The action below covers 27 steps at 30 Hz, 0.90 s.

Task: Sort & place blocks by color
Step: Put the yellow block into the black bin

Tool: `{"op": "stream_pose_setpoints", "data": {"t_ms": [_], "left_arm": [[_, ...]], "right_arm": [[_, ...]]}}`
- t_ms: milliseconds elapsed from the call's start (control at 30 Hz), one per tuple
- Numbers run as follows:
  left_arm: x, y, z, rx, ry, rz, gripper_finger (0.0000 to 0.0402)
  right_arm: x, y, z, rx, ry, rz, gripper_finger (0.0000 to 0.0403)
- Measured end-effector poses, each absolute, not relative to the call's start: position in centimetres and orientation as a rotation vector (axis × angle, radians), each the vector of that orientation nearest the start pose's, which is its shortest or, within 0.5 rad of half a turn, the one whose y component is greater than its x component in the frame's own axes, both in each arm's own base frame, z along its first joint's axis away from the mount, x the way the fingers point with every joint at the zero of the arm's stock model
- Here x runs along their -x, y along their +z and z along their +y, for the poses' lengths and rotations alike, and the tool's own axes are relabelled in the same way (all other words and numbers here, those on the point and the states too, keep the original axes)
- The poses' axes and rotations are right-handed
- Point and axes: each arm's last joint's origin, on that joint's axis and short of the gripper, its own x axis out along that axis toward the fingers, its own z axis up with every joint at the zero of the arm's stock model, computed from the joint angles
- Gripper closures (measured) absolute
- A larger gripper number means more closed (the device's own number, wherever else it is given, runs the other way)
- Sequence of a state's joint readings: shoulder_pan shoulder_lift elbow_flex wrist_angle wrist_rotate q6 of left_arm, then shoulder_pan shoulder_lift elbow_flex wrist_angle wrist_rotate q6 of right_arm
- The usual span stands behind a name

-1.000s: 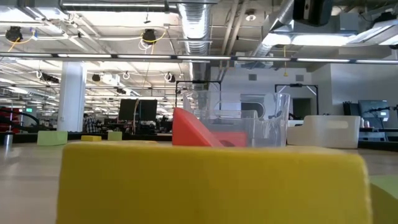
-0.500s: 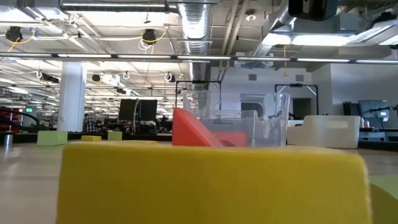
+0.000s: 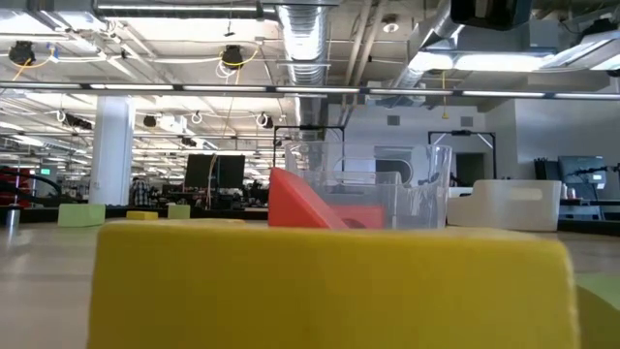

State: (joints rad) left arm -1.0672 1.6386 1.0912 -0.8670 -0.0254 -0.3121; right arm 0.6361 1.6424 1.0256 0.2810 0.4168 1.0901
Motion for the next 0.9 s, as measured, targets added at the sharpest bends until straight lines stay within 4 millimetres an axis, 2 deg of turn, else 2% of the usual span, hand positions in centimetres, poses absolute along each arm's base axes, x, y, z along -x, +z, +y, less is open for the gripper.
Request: {"op": "stream_pose_setpoints", "data": {"t_ms": [267,900], "left_arm": [[-13.5,17.2,-24.2,-0.521,-0.563,1.425,0.007],[-13.6,16.8,-24.7,-0.466,-0.621,1.384,0.007]], "right_arm": [[-29.8,24.2,20.6,-0.903,0.056,0.405,0.0148],[-30.1,24.2,20.2,-0.911,0.063,0.413,0.0148]]}}
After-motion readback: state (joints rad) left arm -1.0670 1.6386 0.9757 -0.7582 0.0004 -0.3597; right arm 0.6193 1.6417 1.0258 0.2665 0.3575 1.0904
